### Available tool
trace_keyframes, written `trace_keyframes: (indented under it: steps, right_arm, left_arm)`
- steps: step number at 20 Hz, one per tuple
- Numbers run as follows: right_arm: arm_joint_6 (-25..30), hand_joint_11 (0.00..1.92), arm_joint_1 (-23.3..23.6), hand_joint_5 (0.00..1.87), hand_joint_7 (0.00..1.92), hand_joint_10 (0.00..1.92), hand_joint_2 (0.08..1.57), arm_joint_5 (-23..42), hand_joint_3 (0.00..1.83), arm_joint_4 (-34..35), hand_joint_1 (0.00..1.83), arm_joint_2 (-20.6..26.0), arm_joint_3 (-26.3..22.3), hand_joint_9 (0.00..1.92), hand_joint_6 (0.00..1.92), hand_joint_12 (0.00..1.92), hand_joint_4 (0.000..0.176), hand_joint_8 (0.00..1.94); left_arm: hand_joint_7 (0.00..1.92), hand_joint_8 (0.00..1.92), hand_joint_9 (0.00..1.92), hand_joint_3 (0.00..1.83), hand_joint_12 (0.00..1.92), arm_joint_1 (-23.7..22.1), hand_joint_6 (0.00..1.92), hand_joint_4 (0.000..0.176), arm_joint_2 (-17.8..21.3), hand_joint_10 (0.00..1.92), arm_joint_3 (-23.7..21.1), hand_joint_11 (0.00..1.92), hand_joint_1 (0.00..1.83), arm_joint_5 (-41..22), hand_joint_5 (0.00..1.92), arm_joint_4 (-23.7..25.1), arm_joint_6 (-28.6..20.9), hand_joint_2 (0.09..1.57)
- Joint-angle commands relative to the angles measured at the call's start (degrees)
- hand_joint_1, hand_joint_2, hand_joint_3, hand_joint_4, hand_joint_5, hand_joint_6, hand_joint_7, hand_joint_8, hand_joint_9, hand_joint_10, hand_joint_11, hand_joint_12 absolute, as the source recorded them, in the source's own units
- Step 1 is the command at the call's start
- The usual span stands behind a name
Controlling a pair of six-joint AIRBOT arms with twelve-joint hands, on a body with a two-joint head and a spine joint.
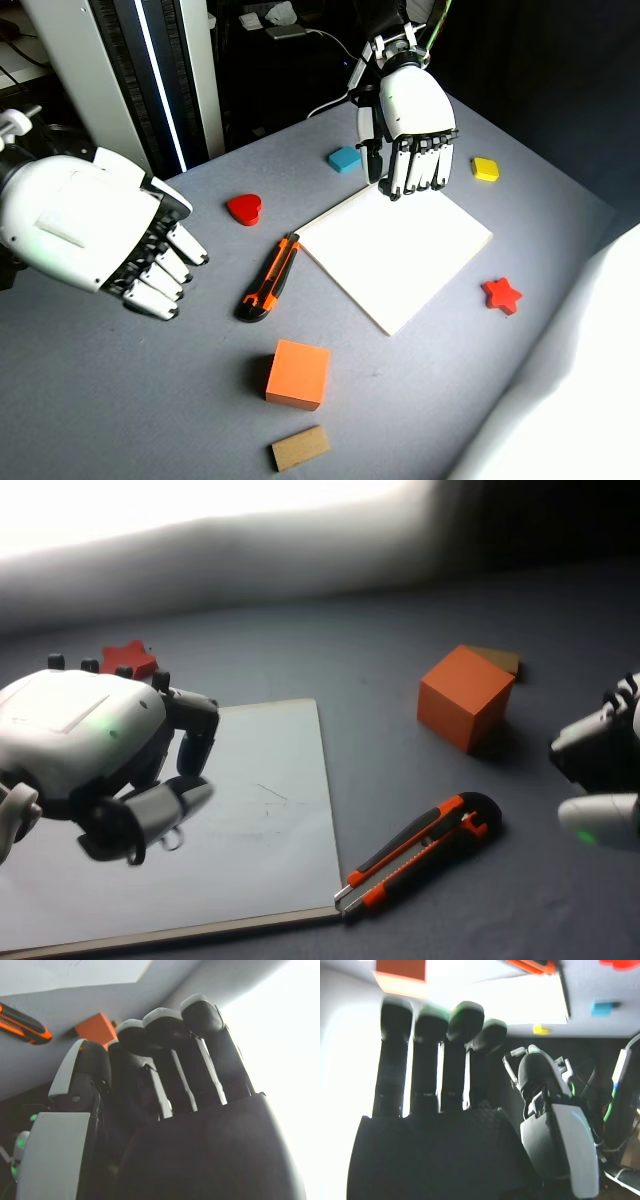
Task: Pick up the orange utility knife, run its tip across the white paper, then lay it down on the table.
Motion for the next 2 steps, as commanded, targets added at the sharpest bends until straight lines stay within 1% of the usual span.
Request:
trace_keyframes:
  steps: [1,2]
  right_arm:
    - [0.7,0.57,0.0,0.67,0.9,1.85,1.36,10.7,0.0,0.4,0.11,0.1,-0.1,0.75,1.78,1.92,0.0,1.56]
    - [0.7,0.56,-0.4,0.67,0.9,1.85,1.36,11.9,0.0,0.4,0.12,-0.1,-0.1,0.74,1.79,1.92,0.0,1.57]
  left_arm:
    - [0.89,1.6,0.81,0.0,1.92,-0.9,1.4,0.0,0.4,1.83,0.4,0.62,0.47,-4.2,0.7,2.7,0.2,1.36]
    - [0.89,1.59,0.81,0.03,1.92,-1.0,1.58,0.095,0.4,1.82,0.4,0.62,0.71,-4.1,0.61,2.7,0.2,1.33]
